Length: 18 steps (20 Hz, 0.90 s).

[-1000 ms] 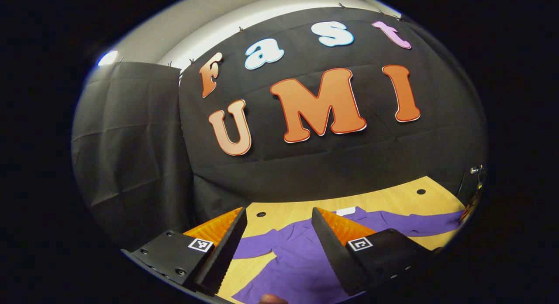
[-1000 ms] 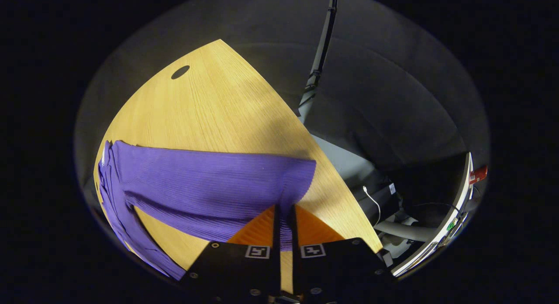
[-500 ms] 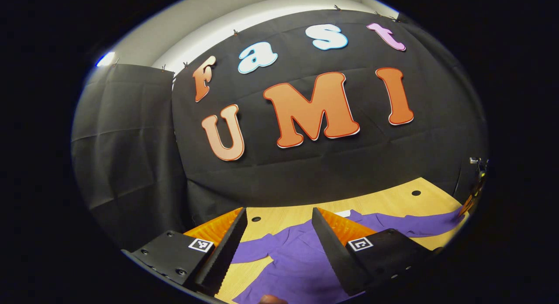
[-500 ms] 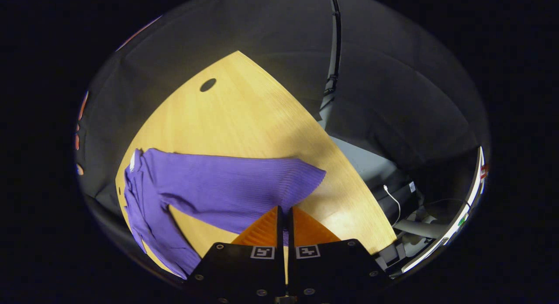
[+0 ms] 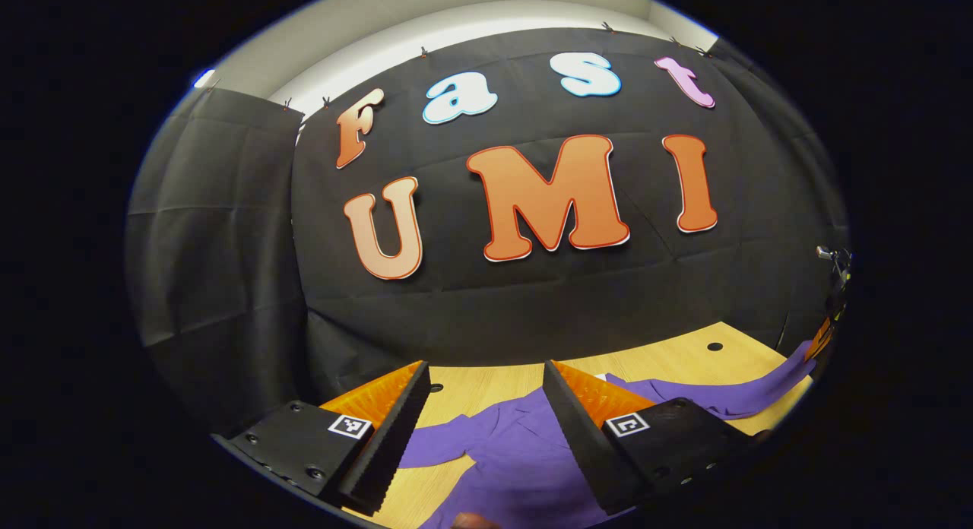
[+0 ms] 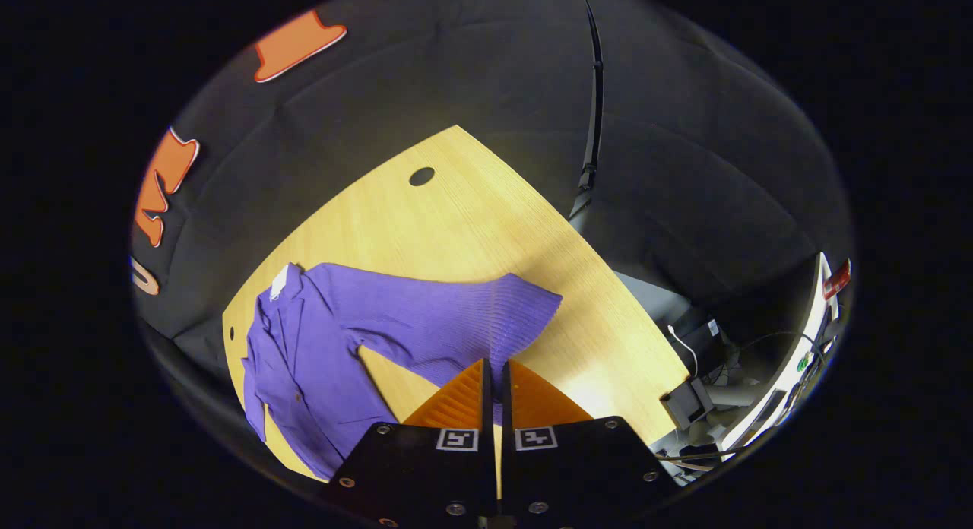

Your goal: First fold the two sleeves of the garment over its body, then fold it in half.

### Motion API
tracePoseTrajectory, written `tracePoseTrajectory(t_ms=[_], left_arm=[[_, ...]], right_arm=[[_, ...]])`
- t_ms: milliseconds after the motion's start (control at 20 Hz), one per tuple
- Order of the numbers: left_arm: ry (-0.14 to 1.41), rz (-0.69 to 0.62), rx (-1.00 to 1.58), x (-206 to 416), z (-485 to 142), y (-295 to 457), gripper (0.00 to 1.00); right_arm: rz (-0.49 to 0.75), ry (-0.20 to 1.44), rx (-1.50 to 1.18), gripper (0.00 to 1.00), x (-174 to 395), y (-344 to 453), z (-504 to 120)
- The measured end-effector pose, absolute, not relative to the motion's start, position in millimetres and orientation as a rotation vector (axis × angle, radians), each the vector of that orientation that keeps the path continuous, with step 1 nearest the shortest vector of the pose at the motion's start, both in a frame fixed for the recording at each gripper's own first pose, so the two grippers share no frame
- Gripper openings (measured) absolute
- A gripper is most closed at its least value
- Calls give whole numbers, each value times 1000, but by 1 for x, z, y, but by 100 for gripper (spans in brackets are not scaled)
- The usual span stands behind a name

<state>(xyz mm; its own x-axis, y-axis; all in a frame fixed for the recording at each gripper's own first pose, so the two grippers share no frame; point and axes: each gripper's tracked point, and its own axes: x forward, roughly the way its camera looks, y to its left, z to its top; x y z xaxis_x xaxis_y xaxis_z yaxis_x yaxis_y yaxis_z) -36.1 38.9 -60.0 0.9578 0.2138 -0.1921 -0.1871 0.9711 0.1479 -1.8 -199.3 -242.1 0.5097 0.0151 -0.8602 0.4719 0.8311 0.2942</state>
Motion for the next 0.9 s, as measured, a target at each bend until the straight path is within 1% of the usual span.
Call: tracePoseTrajectory(t_ms=[50, 200, 500, 650, 900], left_arm=[[204, 200, 119, -36, -59, 48, 97], [202, 188, 96, -37, -66, 74, 96], [188, 227, 63, -46, -68, 145, 96], [190, 250, 51, -51, -74, 175, 96], [199, 291, 49, -56, -82, 217, 96]], right_arm=[[-288, 996, 536, 3, 1, -192, -234], [-275, 957, 536, 3, 15, -163, -206], [-218, 915, 474, 3, 31, -96, -156], [-170, 911, 448, 3, 40, -56, -141], [-70, 901, 383, 3, 75, 16, -121]])
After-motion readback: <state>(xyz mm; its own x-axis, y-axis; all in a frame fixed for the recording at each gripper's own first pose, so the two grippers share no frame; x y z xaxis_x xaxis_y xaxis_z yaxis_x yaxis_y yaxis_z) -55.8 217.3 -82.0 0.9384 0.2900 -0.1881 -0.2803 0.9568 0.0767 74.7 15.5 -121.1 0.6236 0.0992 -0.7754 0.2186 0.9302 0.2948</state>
